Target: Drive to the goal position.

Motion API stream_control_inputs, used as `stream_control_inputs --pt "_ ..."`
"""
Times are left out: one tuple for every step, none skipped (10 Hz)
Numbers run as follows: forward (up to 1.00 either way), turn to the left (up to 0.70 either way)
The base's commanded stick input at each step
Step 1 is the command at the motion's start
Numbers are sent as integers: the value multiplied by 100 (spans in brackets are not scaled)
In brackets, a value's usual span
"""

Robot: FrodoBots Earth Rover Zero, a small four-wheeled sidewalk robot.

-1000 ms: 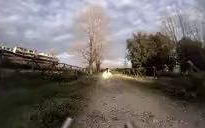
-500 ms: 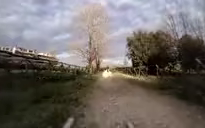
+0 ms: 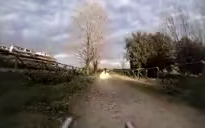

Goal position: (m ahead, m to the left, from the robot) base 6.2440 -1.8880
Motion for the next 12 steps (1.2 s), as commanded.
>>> stream_control_inputs --pt "70 0" --pt "70 0" --pt "70 0" --pt "70 0" --pt "70 0" --pt "70 0" --pt "70 0" --pt "70 0" --pt "70 0" --pt "70 0" --pt "70 0" --pt "70 0"
